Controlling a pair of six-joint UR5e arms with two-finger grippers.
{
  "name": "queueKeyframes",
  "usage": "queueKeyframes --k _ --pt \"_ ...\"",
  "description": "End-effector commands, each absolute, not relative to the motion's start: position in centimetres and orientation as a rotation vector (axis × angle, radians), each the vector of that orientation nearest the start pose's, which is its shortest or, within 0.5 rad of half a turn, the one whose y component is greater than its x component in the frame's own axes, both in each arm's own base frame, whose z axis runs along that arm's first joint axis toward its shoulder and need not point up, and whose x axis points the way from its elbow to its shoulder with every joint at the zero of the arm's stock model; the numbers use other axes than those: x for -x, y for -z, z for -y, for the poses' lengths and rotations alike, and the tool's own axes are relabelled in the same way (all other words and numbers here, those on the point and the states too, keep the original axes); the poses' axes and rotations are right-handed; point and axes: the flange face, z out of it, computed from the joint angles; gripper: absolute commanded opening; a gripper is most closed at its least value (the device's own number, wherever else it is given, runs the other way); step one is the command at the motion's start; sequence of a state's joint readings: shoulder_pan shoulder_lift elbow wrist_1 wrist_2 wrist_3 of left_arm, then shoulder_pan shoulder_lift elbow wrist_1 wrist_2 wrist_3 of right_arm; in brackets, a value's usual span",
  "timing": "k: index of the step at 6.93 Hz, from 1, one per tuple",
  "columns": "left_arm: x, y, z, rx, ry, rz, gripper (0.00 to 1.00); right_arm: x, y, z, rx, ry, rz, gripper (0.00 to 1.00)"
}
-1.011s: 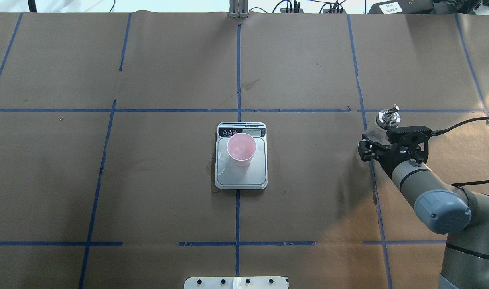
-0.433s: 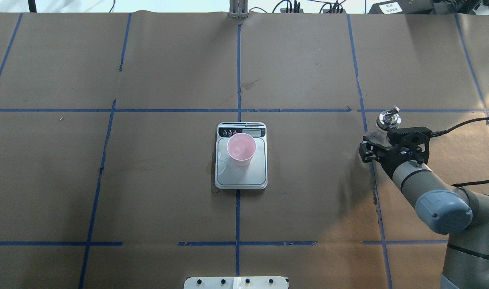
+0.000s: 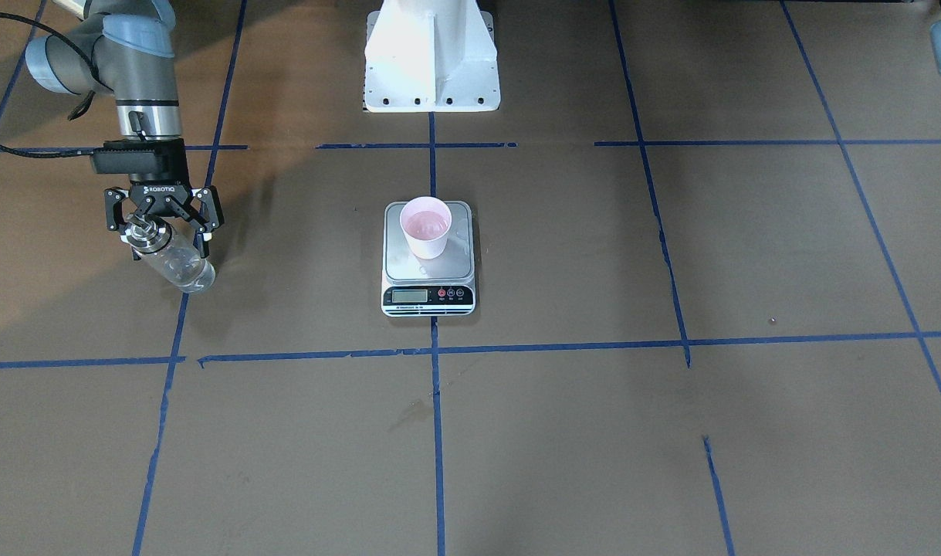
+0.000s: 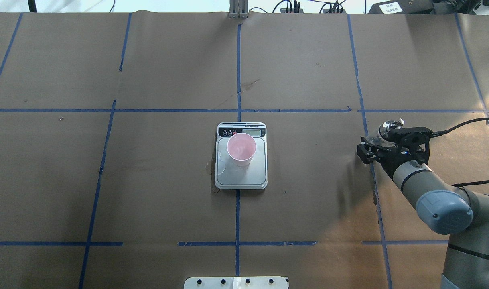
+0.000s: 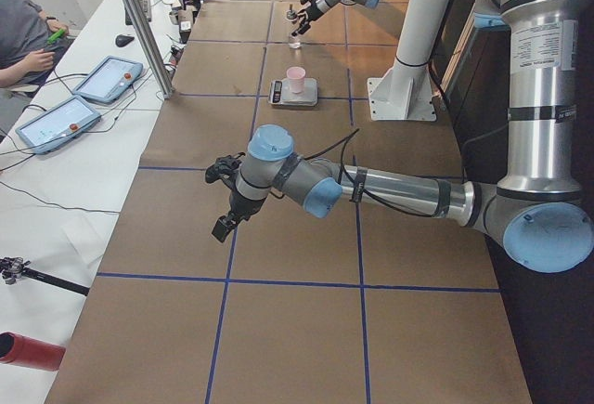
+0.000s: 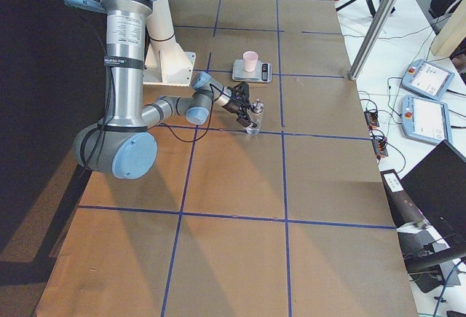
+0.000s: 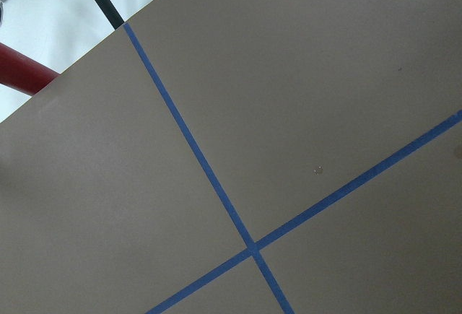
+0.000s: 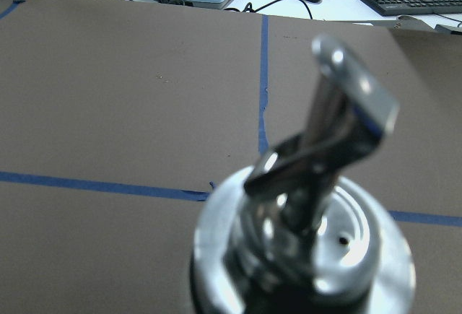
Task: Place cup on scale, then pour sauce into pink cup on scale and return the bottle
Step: 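Lower the dispenser onto the table with the right gripper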
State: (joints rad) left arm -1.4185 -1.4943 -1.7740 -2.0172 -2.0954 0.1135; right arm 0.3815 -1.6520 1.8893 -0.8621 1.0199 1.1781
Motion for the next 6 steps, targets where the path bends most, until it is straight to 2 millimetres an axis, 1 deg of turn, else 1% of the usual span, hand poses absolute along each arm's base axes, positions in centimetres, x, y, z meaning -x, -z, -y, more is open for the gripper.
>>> queueKeyframes --k 1,2,3,4,5,6 --pt "0.8 -55.6 49.5 -0.550 -0.404 -0.524 1.00 36.7 -44.4 34.1 -0.746 -0.209 0.735 1.00" --pt "0.8 -55.6 49.5 -0.552 -0.404 -0.524 1.00 35.8 -44.8 33.2 -0.664 -0.164 0.761 1.00" --pt "0.8 -55.5 49.5 -0.553 -0.404 -0.524 1.00 34.5 -45.5 32.9 -0.582 -0.128 0.746 1.00" --pt "0.8 -55.4 49.5 -0.555 -0.405 -0.524 1.00 33.4 -45.7 32.9 -0.485 -0.105 0.706 1.00" --pt "0.9 -55.4 49.5 -0.555 -0.403 -0.524 1.00 33.0 -45.1 32.5 -0.422 -0.088 0.675 1.00" --pt "0.8 -55.3 49.5 -0.557 -0.405 -0.524 1.00 31.7 -43.4 32.5 -0.365 -0.061 0.652 1.00"
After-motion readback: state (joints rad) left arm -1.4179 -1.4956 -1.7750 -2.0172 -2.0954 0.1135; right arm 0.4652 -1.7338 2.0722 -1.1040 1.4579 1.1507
